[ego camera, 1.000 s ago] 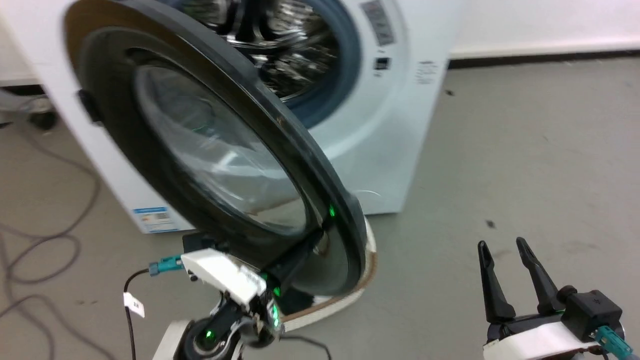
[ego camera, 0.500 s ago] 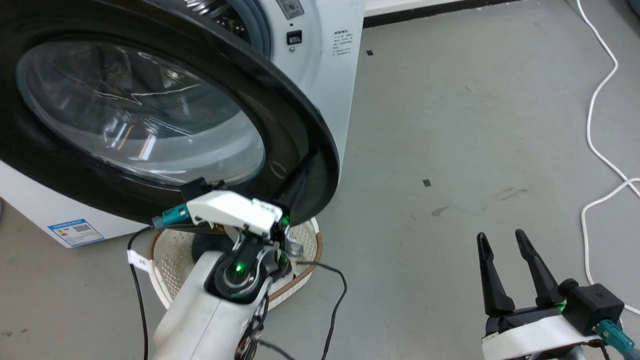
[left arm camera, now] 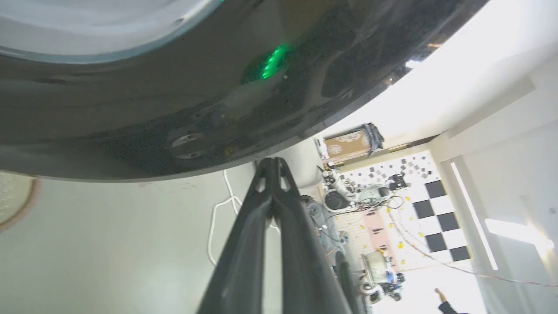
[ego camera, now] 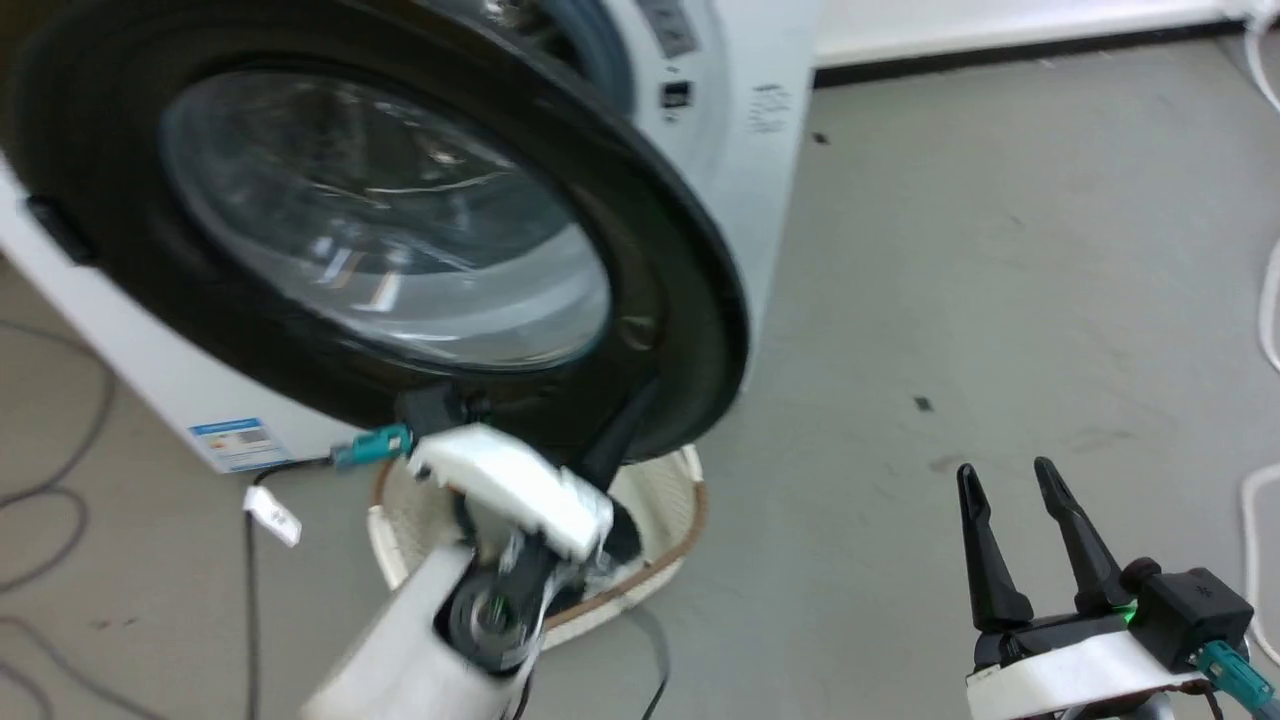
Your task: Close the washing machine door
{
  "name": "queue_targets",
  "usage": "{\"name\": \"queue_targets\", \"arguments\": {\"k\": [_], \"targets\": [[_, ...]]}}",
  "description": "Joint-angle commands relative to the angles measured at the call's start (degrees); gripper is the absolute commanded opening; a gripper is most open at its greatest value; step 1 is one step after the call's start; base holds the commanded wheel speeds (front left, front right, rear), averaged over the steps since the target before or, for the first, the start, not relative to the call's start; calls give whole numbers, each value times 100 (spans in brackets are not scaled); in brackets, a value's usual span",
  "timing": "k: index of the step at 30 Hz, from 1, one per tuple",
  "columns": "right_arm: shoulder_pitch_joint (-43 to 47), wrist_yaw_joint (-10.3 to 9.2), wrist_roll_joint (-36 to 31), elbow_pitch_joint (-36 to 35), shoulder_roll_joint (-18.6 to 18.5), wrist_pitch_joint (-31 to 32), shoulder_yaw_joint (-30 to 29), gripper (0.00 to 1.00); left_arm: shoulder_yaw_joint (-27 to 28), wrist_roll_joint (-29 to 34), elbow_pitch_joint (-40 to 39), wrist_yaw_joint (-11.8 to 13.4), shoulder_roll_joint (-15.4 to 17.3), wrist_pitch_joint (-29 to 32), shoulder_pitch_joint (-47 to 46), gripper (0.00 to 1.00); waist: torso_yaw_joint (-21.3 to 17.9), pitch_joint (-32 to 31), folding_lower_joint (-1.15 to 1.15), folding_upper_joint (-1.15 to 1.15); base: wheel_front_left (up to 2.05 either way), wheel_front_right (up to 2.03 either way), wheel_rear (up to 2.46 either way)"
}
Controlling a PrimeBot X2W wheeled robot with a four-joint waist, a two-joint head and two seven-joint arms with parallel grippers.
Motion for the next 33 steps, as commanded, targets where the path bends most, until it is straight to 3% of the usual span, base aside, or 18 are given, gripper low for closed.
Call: {"name": "queue_targets", "arguments": {"k": [1,5,8,9,10,14,15,16,17,18,19,25,33], "targets": [[38,5,-26,-46,5,-24,-1,100,-136,264,-167,-25,191,-116,195,0,247,-159,0,0,0,0,0],[123,5,-45,-45,5,-24,-6,100,-622,1351,-693,-27,895,-734,600,0,612,-361,0,0,0,0,0],[170,5,32,-28,5,-24,-15,100,-989,2535,-761,-15,1535,-1318,754,0,888,-515,0,0,0,0,0],[193,5,14,-25,5,-24,-1,100,-1067,3216,-766,161,1830,-1529,819,0,1048,-596,0,0,0,0,0],[193,5,14,-25,5,-24,-1,100,-1067,3216,-766,161,1830,-1529,819,0,1048,-596,0,0,0,0,0],[239,5,-17,-51,5,-24,31,100,-605,3920,-1056,678,2021,-1662,1105,0,1318,-719,0,0,0,0,0],[252,5,-26,-66,5,-24,35,100,-358,4082,-1230,797,2007,-1665,1205,0,1374,-738,0,0,0,0,0],[274,5,-32,-105,5,-24,39,100,198,4452,-1618,1051,1916,-1667,1495,38,1469,-769,0,0,0,0,0],[274,5,-32,-105,5,-24,39,100,198,4452,-1618,1051,1916,-1667,1495,38,1469,-769,0,0,0,0,0],[286,5,-38,-114,5,-24,43,100,443,4647,-1812,1135,1851,-1668,1668,85,1504,-781,0,0,0,0,0],[310,5,-70,-118,5,-24,64,100,906,5060,-2183,1273,1683,-1669,2022,100,1557,-802,0,0,0,0,0],[333,5,-85,-93,5,-24,118,100,1556,5790,-2642,1249,1236,-1669,2873,100,1618,-820,0,0,0,0,0],[406,5,0,-12,5,-24,199,100,1805,6498,-2624,817,728,-1670,3552,100,1678,-831,0,0,0,0,0]]}}
